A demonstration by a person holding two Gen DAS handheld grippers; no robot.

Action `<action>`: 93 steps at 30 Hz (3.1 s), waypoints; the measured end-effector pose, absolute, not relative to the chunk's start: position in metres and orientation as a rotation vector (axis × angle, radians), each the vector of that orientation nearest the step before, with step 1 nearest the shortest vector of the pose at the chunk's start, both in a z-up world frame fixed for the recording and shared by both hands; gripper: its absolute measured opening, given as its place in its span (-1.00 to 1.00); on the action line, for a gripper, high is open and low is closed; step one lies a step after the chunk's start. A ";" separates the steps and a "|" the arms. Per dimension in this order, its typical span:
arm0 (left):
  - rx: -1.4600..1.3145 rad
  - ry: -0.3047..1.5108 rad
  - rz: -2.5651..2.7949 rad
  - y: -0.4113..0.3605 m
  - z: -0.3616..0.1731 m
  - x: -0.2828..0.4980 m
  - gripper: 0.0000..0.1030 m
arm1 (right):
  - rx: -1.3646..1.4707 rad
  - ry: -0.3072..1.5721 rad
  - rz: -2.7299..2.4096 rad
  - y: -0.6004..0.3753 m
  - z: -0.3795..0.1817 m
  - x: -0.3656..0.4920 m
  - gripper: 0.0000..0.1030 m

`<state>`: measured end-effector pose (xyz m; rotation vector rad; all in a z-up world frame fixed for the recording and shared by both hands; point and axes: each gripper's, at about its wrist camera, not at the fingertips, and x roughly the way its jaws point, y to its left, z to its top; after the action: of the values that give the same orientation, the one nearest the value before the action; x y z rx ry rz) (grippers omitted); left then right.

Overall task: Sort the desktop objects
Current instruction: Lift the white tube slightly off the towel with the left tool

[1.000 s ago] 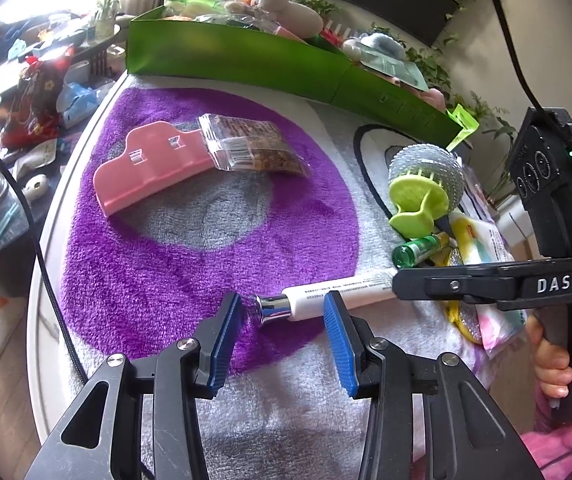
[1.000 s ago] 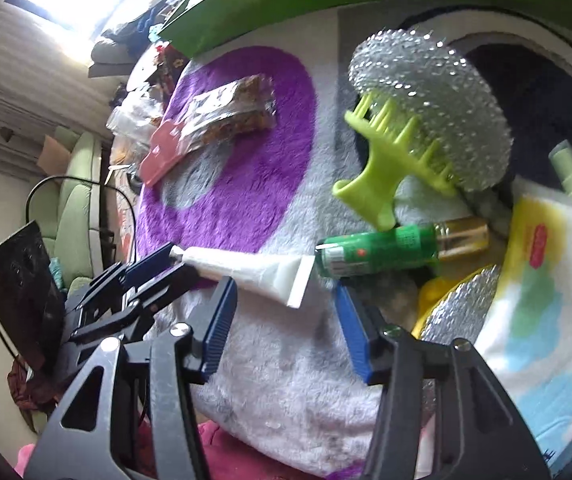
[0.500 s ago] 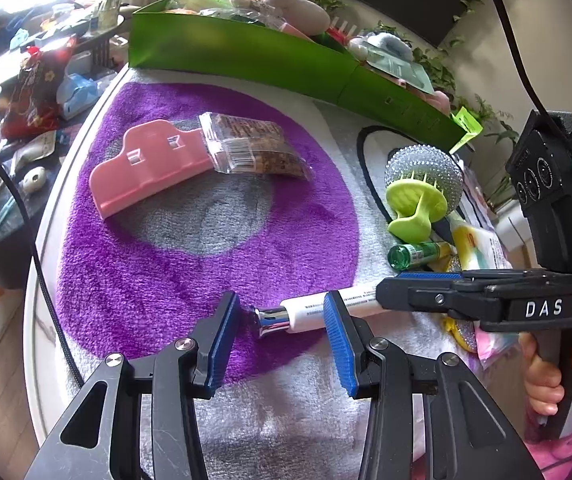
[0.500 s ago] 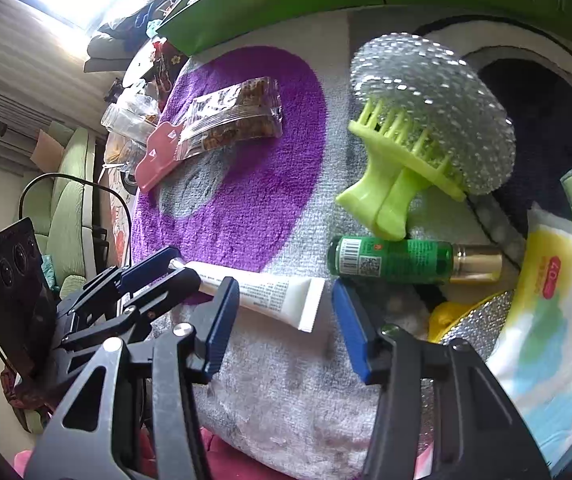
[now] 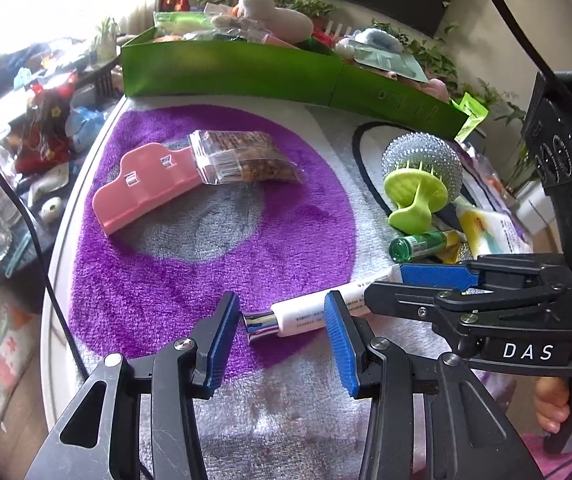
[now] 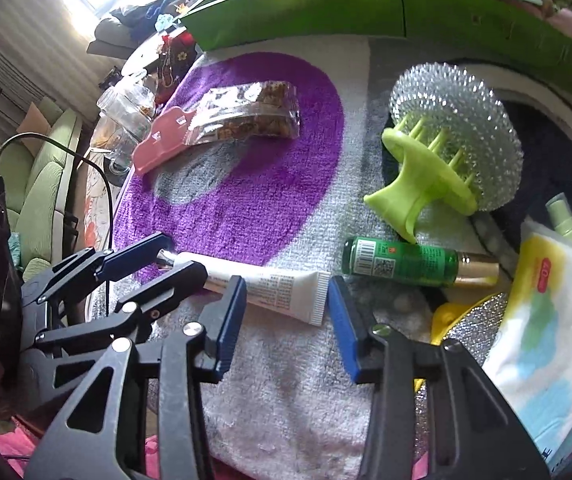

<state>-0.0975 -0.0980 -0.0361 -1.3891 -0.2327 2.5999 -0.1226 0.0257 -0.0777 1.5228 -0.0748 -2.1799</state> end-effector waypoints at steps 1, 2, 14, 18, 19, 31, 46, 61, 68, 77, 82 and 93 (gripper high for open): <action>-1.390 -0.235 2.599 -0.098 -0.036 -0.097 -0.15 | 1.516 -0.072 -2.184 0.026 -0.077 -0.122 -0.20; -1.391 -0.241 2.597 -0.099 -0.037 -0.096 -0.15 | 1.510 -0.069 -2.185 0.027 -0.077 -0.122 -0.20; -1.437 -0.311 2.590 -0.101 -0.042 -0.090 -0.15 | 1.531 -0.111 -2.120 0.026 -0.086 -0.118 -0.18; -1.435 -0.304 2.594 -0.100 -0.040 -0.091 -0.15 | 1.557 -0.168 -2.084 0.029 -0.087 -0.123 -0.18; -1.435 -0.309 2.593 -0.101 -0.040 -0.092 -0.15 | 1.563 -0.185 -2.075 0.030 -0.087 -0.124 -0.18; -1.443 -0.355 2.571 -0.105 -0.041 -0.097 -0.15 | 1.624 -0.329 -2.006 0.036 -0.091 -0.132 -0.04; -1.440 -0.382 2.565 -0.109 -0.042 -0.098 -0.15 | 1.635 -0.271 -2.040 0.042 -0.087 -0.134 -0.14; -1.406 -0.319 2.593 -0.105 -0.037 -0.098 -0.15 | 1.565 -0.111 -2.124 0.029 -0.082 -0.129 -0.25; -1.389 -0.304 2.636 -0.104 -0.033 -0.097 -0.15 | 1.482 -0.094 -2.187 0.031 -0.072 -0.122 -0.25; -1.394 -0.313 2.620 -0.105 -0.038 -0.093 -0.15 | 1.529 -0.126 -2.159 0.033 -0.084 -0.113 -0.22; -1.403 -0.311 2.621 -0.103 -0.040 -0.094 -0.16 | 1.550 -0.126 -2.167 0.031 -0.085 -0.110 -0.18; -1.324 -0.257 2.679 -0.100 -0.024 -0.087 -0.17 | 1.500 -0.124 -2.209 0.029 -0.076 -0.106 -0.23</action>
<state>-0.0872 -0.0997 -0.0239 -1.3239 -0.2568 2.6792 -0.1064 0.0289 -0.0764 1.4997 -0.1244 -2.2089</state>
